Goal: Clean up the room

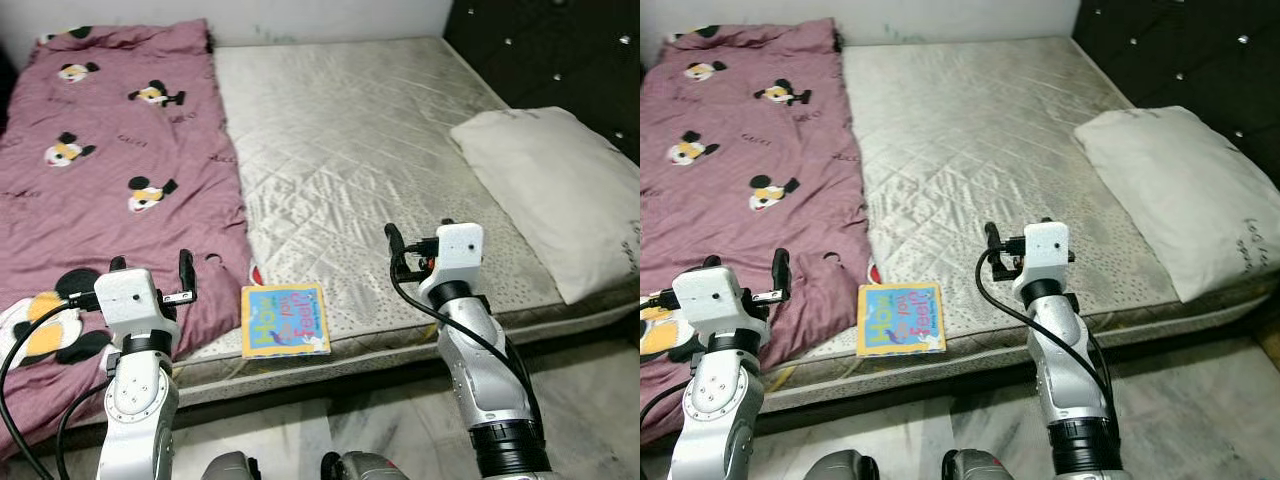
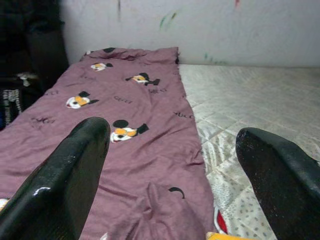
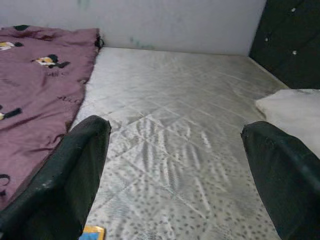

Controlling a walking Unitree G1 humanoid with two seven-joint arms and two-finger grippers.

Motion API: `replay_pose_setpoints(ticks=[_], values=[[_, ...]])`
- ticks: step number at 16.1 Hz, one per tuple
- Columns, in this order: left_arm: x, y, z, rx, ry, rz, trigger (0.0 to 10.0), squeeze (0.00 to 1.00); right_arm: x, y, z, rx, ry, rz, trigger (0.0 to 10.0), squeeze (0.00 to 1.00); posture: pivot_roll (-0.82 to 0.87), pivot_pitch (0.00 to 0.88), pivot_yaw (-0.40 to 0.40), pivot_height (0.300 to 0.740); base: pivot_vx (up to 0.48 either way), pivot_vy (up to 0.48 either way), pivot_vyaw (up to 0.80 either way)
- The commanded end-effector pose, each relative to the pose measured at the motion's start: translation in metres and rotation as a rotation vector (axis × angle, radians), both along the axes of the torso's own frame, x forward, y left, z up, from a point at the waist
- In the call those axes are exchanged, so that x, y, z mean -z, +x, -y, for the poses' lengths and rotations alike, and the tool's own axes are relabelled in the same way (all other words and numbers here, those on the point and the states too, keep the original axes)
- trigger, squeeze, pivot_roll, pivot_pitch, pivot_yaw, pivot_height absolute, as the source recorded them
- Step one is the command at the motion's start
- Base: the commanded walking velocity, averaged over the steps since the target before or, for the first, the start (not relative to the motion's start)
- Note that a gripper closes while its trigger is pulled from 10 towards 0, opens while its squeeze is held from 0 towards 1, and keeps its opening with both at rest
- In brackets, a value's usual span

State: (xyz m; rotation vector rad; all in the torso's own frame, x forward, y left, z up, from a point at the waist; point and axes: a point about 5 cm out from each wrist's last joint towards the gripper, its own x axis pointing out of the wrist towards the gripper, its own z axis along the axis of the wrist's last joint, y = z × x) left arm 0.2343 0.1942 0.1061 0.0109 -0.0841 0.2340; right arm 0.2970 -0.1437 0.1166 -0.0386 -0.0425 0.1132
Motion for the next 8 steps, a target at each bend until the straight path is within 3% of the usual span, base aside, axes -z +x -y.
replay_pose_setpoints(ticks=[1,4,8], values=[[0.004,-0.0016,-0.0009,0.002,-0.009,-0.02,10.0,0.0,-0.0014,-0.0016,0.0003,-0.008,0.009,0.011,10.0,0.0,-0.05,0.092,-0.009,0.74,0.0,0.0,0.0],[0.005,-0.0016,-0.0006,0.001,-0.017,-0.024,10.0,0.0,0.0009,-0.0023,-0.0016,-0.019,0.01,0.005,10.0,0.0,-0.05,0.092,-0.013,0.736,0.0,0.0,0.0],[0.0054,-0.0015,-0.0004,0.0,-0.018,-0.026,10.0,0.0,0.0016,-0.002,-0.0021,-0.029,0.009,0.003,10.0,0.0,-0.05,0.088,-0.014,0.697,0.0,0.0,0.0]])
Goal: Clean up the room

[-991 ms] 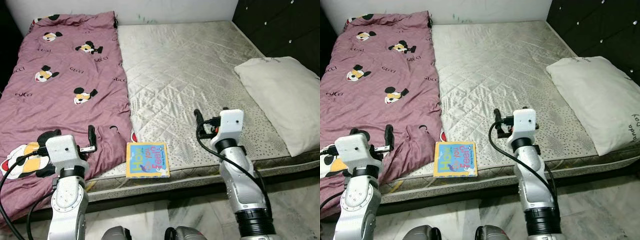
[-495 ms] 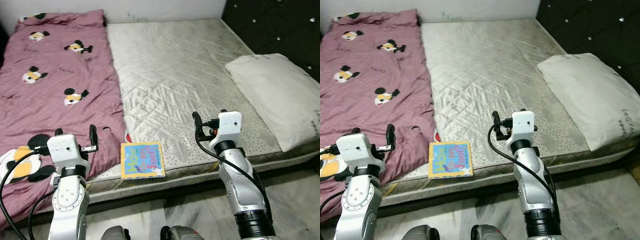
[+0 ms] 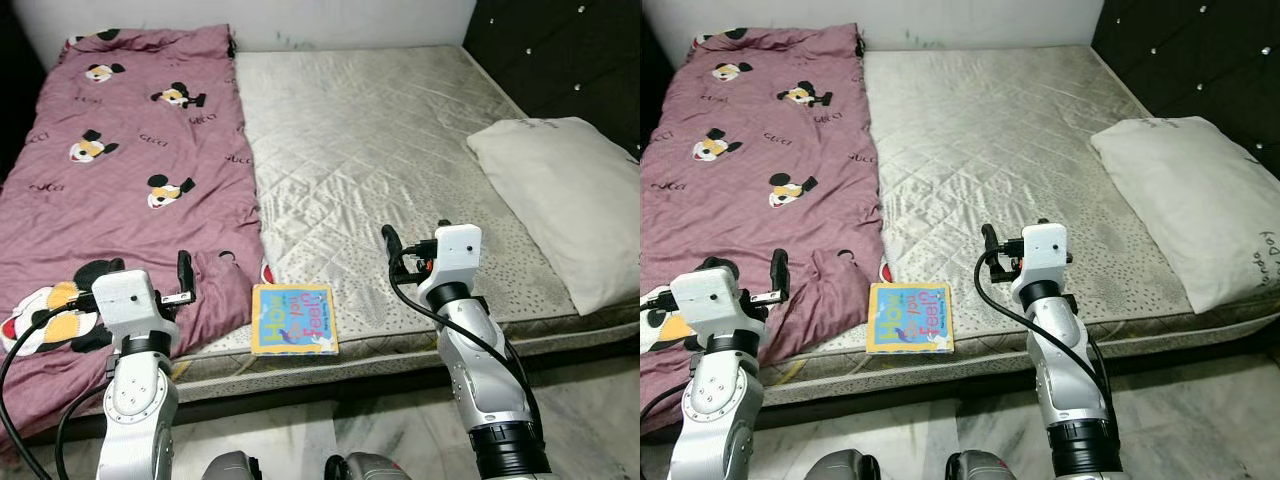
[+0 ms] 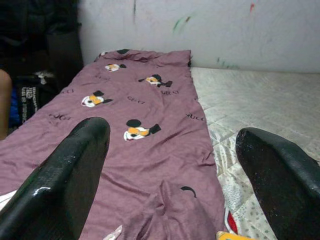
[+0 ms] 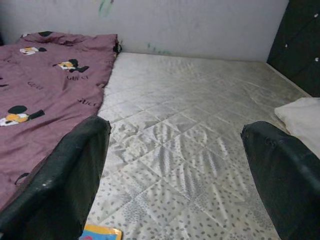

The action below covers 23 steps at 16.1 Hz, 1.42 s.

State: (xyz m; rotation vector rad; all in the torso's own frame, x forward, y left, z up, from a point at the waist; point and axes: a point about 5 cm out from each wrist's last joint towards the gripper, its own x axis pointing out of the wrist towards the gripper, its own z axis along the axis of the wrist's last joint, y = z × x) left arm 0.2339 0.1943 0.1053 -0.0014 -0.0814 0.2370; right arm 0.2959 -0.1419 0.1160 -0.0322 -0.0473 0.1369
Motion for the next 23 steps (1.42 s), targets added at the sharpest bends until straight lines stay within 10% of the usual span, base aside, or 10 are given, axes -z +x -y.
replay_pose_setpoints(ticks=[1,9,23], values=[[0.005,-0.001,-0.0001,0.004,-0.005,-0.026,10.0,0.0,0.0012,-0.0005,-0.0002,-0.006,0.002,-0.001,10.0,0.0,-0.05,0.088,-0.014,0.684,0.0,0.0,0.0],[0.0052,-0.0012,0.0004,-0.003,-0.006,-0.027,10.0,0.0,0.0022,0.0001,-0.0015,-0.021,0.001,-0.004,10.0,0.0,-0.05,0.087,-0.018,0.588,0.0,0.0,0.0],[0.0044,0.0004,0.0008,0.003,-0.004,-0.033,10.0,0.0,0.0017,0.0039,-0.0057,-0.053,-0.01,0.003,10.0,0.0,-0.05,0.101,-0.021,0.565,0.0,0.0,0.0]])
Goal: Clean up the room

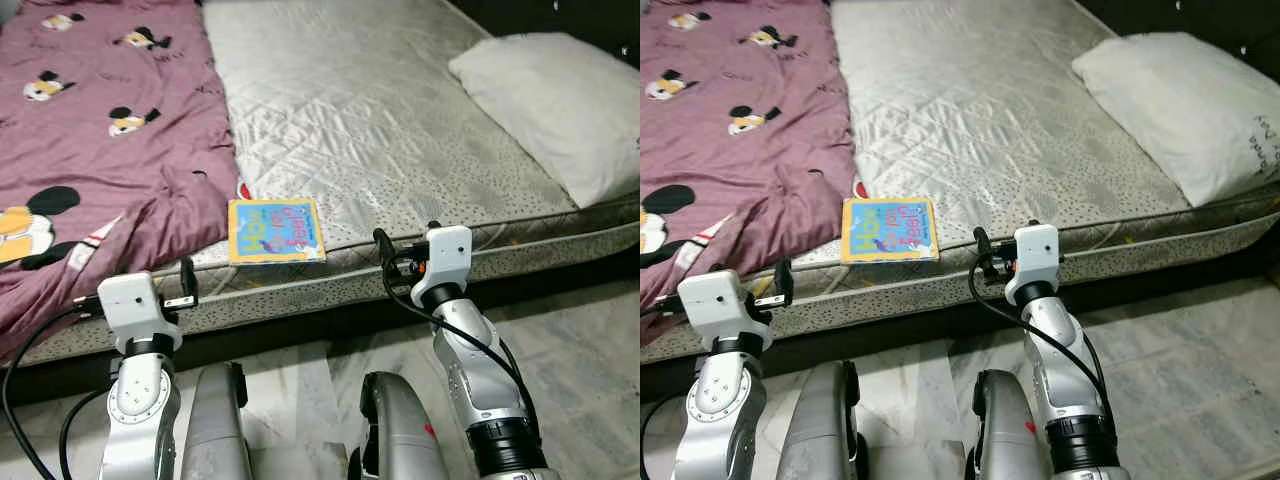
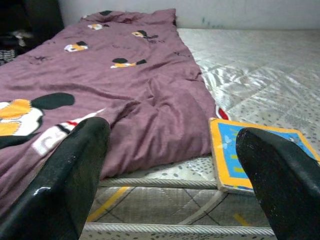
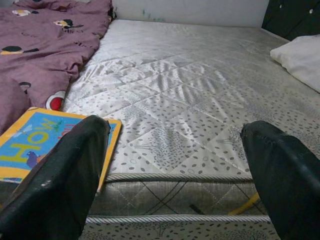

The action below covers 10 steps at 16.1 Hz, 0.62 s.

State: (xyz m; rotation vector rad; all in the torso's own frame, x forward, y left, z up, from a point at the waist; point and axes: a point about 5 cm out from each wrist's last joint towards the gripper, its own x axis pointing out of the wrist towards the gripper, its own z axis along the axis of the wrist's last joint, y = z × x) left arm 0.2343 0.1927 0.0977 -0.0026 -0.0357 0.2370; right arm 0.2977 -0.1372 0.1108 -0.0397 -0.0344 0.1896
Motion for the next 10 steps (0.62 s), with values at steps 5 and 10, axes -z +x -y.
replay_pose_setpoints(ticks=[5,10], values=[[-0.0043,0.001,0.0025,0.03,0.0,0.023,10.0,0.0,-0.0026,0.0023,-0.0005,-0.001,-0.012,0.012,10.0,0.0,-0.05,0.102,-0.021,0.565,0.371,0.0,0.0],[-0.0049,0.0011,0.0042,0.044,-0.005,0.03,10.0,0.0,-0.0027,0.0033,-0.0006,-0.007,-0.015,0.013,10.0,0.0,-0.05,0.102,-0.023,0.565,0.48,0.0,0.0]])
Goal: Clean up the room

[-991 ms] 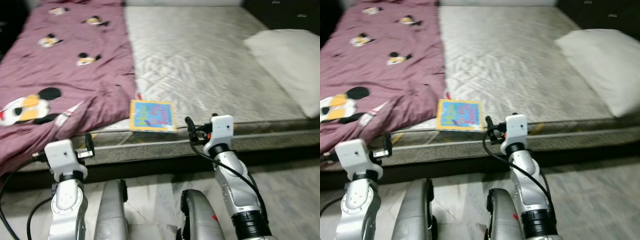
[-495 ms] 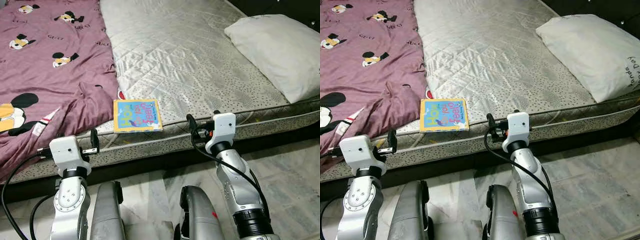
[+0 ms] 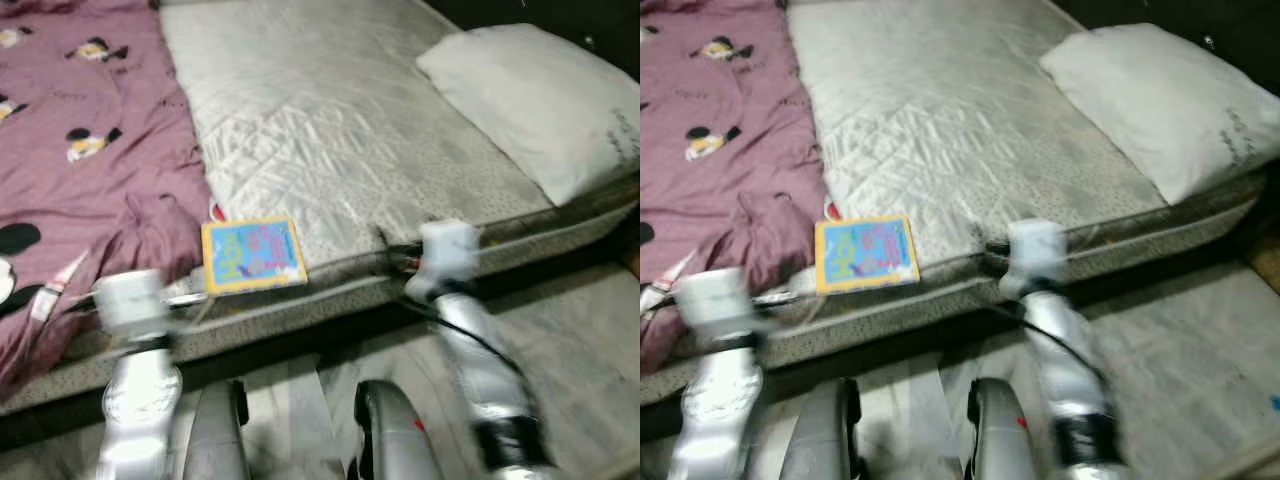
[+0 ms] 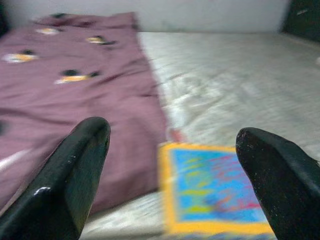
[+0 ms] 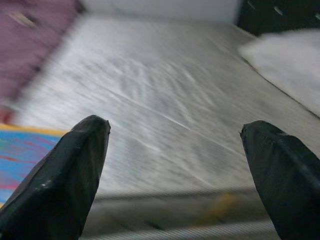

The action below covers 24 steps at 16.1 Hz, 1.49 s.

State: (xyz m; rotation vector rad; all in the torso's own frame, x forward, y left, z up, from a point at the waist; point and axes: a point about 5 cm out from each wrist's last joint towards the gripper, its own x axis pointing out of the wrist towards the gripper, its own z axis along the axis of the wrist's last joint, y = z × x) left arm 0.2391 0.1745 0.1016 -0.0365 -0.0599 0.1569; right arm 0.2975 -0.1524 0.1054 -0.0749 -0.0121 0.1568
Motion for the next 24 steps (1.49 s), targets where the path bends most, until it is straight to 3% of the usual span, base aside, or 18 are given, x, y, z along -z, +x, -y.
replay_pose_setpoints(ticks=[1,7,9,17,21,24], values=[[-0.0012,-0.0036,-0.0139,-0.037,0.023,0.002,10.0,0.0,-0.0082,0.0037,-0.0159,-0.041,0.021,0.031,10.0,0.0,-0.05,0.102,-0.023,0.565,0.48,0.0,0.0],[0.0027,-0.0026,-0.0143,-0.069,0.019,-0.03,10.0,0.0,-0.0064,0.0036,-0.0146,-0.037,0.007,0.028,10.0,0.0,-0.05,0.103,-0.021,0.565,0.08,0.0,0.0],[0.0021,-0.0027,-0.0142,-0.071,0.021,-0.03,10.0,0.0,-0.0072,0.0041,-0.0159,-0.049,-0.04,0.041,10.0,0.0,-0.05,0.103,-0.021,0.565,0.0,0.0,0.77],[0.0032,-0.0046,-0.0176,-0.104,0.004,-0.033,10.0,0.0,-0.0062,0.0075,-0.0155,-0.053,-0.041,0.033,10.0,0.0,-0.04,0.096,-0.028,0.565,0.0,0.0,0.75],[0.0054,-0.0022,-0.0184,-0.072,-0.046,-0.05,10.0,0.0,-0.005,0.0075,-0.0137,-0.041,-0.025,0.021,10.0,0.0,-0.05,0.103,-0.029,0.565,0.0,0.0,0.0],[0.0064,0.002,-0.0206,-0.066,-0.03,-0.066,10.0,0.0,-0.0036,0.0057,-0.0099,-0.033,-0.004,0.016,10.0,0.0,-0.06,0.112,-0.033,0.555,0.0,0.0,0.0]])
